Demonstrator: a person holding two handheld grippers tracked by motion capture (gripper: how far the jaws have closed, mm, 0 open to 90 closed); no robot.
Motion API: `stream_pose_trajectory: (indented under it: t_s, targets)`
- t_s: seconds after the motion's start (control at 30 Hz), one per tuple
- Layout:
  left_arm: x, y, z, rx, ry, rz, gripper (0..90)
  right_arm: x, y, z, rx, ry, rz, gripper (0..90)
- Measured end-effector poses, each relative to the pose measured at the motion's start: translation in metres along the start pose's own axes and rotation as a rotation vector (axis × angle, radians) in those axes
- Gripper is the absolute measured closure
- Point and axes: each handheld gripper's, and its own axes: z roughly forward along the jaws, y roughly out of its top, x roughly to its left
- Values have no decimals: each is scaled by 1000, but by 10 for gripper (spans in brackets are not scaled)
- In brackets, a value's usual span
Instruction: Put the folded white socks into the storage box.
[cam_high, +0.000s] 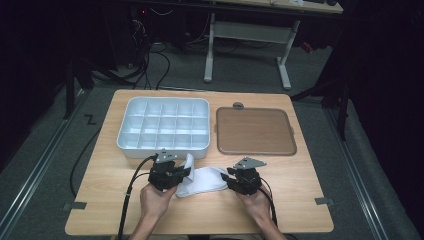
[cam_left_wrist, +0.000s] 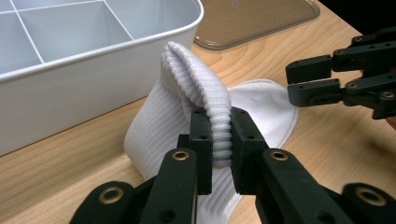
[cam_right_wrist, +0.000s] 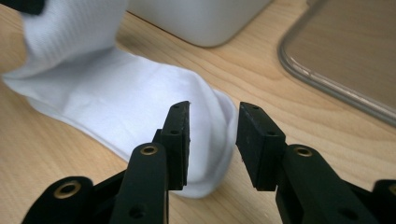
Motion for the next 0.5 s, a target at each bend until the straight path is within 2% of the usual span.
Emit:
stream_pose_trajectory:
  t_s: [0.1, 0.33, 0.5]
  targets:
    - [-1, -1, 1, 7, 1, 7, 814, -4, -4, 4, 20, -5, 22, 656]
    - [-4, -6, 6, 22, -5, 21, 813, -6, -13, 15, 60, 20, 35, 811]
    - [-9, -9, 11, 36, -11, 38, 814, -4, -13, 16, 58, 23, 41, 830]
